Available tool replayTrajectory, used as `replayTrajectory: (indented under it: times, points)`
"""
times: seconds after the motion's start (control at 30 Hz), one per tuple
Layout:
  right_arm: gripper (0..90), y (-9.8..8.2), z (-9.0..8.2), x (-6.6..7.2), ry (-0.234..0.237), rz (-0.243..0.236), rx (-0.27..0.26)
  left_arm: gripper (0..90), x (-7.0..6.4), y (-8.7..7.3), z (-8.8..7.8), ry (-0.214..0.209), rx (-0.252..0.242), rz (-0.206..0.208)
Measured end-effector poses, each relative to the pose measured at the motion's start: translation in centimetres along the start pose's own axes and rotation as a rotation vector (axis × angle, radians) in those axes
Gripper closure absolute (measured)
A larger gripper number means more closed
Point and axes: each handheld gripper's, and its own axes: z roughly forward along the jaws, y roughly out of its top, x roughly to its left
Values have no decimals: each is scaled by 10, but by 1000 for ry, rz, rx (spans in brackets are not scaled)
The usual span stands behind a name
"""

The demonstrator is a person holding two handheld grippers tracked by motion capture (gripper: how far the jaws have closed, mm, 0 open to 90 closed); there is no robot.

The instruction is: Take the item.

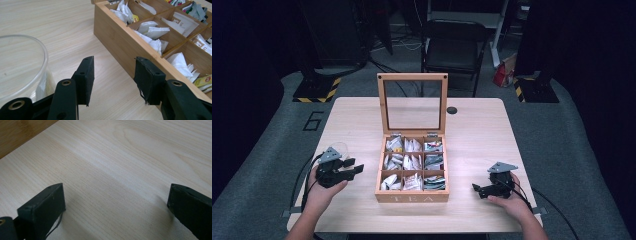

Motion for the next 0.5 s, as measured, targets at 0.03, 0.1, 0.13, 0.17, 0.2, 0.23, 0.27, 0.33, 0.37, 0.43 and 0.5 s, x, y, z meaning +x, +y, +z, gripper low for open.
replayTrajectory:
  times: [0.03,0.1,0.13,0.17,0.2,0.23,0.27,0.33,0.37,0.43,0.5]
  points:
    - [9,0,0,0,0,0,0,498,0,-1,1,2,3,0]
    - [9,0,0,0,0,0,0,496,0,-4,2,4,6,-10]
    - [9,0,0,0,0,0,0,496,0,-6,3,7,6,-8]
    - [9,0,0,0,0,0,0,496,0,-7,4,5,13,-12]
    - [9,0,0,0,0,0,0,496,1,-9,5,4,20,-4]
    - [9,0,0,0,0,0,0,496,0,-10,6,5,13,-11]
    - [9,0,0,0,0,0,-1,496,1,-12,7,-1,23,-13]
    - [9,0,0,0,0,0,0,496,2,-13,8,0,27,-12]
    - [9,0,0,0,0,0,0,495,2,-14,9,-2,27,-17]
    - [9,0,0,0,0,0,0,496,2,-16,10,0,31,-8]
    - [9,0,0,0,0,0,0,496,2,-18,12,-5,37,-15]
